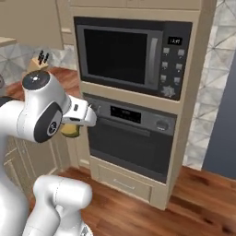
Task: Pick up the bar soap and sponge from the sink, and place them back in the cabinet, and close the cabinet doors.
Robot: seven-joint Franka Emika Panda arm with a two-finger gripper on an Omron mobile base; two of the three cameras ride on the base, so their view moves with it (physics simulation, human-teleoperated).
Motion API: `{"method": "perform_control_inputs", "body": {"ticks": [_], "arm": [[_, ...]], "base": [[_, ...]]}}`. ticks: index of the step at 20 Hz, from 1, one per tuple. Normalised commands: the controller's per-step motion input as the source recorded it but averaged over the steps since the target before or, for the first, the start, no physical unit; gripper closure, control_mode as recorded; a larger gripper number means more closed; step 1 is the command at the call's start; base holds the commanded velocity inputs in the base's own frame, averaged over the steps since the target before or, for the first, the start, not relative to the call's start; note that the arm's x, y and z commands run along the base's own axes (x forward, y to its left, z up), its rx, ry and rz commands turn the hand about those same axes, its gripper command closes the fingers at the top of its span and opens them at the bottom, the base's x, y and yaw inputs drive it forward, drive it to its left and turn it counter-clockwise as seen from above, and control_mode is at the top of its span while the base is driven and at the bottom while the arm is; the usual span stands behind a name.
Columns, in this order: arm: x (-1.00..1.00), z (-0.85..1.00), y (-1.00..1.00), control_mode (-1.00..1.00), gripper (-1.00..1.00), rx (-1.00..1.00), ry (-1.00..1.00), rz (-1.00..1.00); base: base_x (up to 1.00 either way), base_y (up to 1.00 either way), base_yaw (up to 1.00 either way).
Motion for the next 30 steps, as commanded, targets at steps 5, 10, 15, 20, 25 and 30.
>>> {"method": "perform_control_inputs", "body": {"ticks": [5,10,15,20,25,30], "arm": [[0.00,0.00,0.00,1.00,1.00,0.00,0.00,0.00],[0.00,0.00,0.00,1.00,1.00,0.00,0.00,0.00],[0.00,0.00,0.00,1.00,1.00,0.00,0.00,0.00],[0.00,0.00,0.00,1.00,1.00,0.00,0.00,0.00],[0.00,0.00,0.00,1.00,1.00,0.00,0.00,0.00],[0.00,0.00,0.00,1.00,1.00,0.00,0.00,0.00]], "base": [[0.38,-0.38,0.68],[0.49,-0.35,0.68],[0.52,-0.40,0.68],[0.46,-0.45,0.66],[0.44,-0.44,0.65],[0.48,-0.29,0.50]]}}
